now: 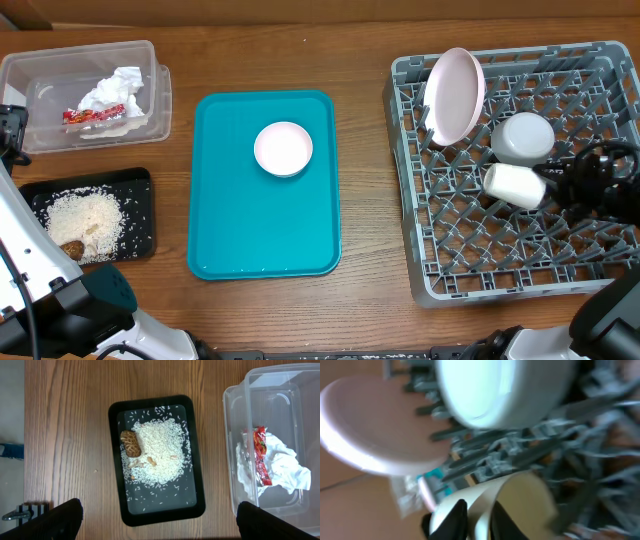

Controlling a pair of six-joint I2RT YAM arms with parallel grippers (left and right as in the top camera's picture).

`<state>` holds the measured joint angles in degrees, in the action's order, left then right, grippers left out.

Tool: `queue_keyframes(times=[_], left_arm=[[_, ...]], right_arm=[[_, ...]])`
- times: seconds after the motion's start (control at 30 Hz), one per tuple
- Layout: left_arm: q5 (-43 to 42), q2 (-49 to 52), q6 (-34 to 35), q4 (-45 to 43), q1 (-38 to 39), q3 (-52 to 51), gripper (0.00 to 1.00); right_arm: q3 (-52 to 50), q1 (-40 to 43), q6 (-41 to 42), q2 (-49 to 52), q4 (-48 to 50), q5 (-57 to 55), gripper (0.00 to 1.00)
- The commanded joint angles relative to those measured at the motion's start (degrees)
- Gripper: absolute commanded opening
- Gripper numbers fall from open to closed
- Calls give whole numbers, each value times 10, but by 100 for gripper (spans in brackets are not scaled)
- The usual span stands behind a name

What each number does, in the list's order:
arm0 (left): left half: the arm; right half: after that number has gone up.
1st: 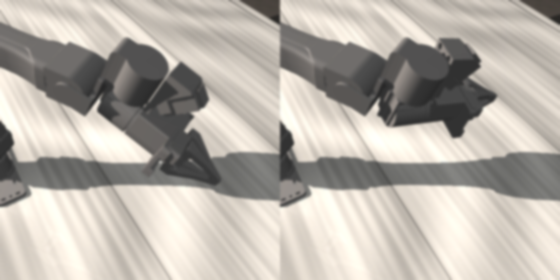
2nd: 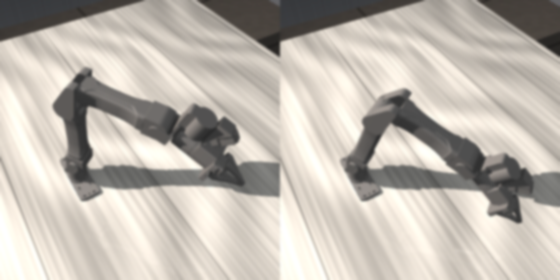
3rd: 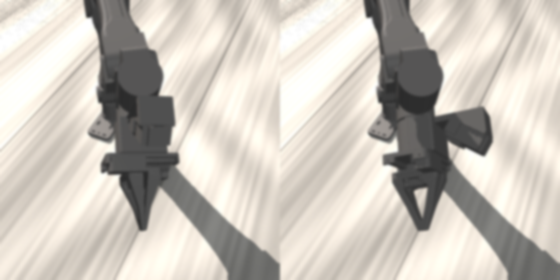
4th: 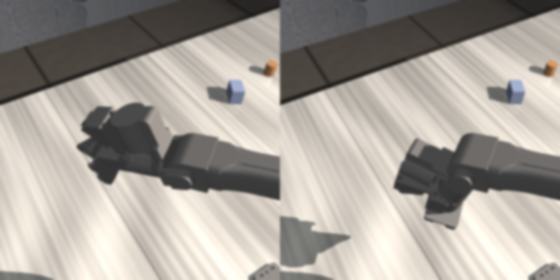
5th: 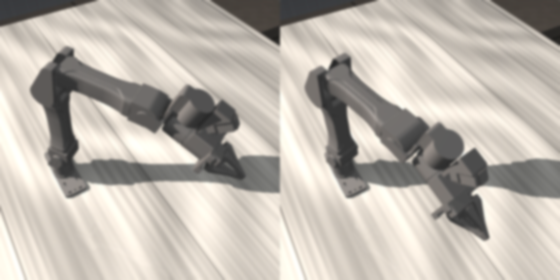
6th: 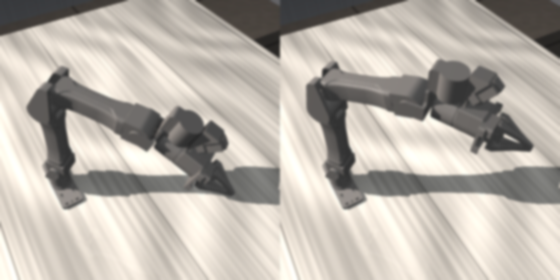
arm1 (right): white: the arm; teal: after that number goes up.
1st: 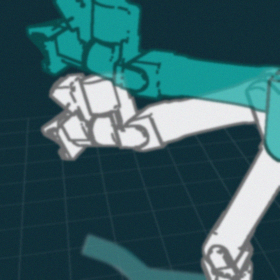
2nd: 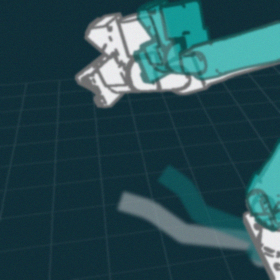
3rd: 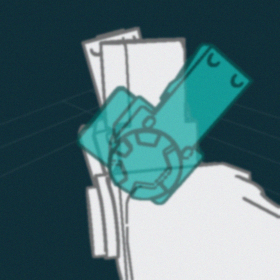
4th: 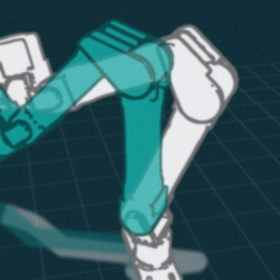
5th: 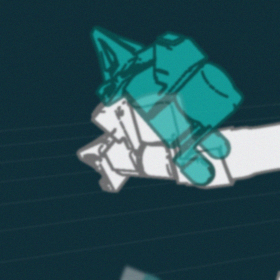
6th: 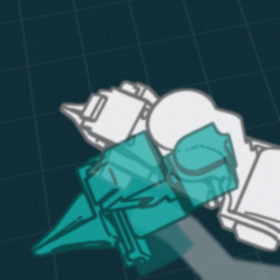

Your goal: Sort waste into correct bins and load items into the dishwasher

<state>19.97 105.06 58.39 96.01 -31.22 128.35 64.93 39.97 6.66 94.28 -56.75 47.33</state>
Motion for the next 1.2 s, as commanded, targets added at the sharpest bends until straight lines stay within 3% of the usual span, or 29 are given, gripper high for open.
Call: queue_keyframes(times=[0.0, 0.33, 0.5, 0.6, 0.7, 0.9, 1.17], left_arm=[[10, 6, 9, 0, 2, 3, 100], [10, 6, 9, 0, 2, 3, 100], [10, 6, 9, -1, 2, 3, 100], [10, 6, 9, 0, 2, 3, 100], [10, 6, 9, 0, 2, 3, 100], [10, 6, 9, 0, 2, 3, 100], [10, 6, 9, 0, 2, 3, 100]], right_arm=[[-3, 6, 26, 2, -10, -155, 18], [136, 6, 115, 1, -128, -311, 18], [216, -27, 93, -38, -184, -296, 18], [217, -78, 78, -56, -184, -293, 16], [208, -147, 79, -54, -177, -298, 4], [172, -262, 123, -26, -169, -387, 4], [160, -289, 182, 12, -191, -489, 4]])
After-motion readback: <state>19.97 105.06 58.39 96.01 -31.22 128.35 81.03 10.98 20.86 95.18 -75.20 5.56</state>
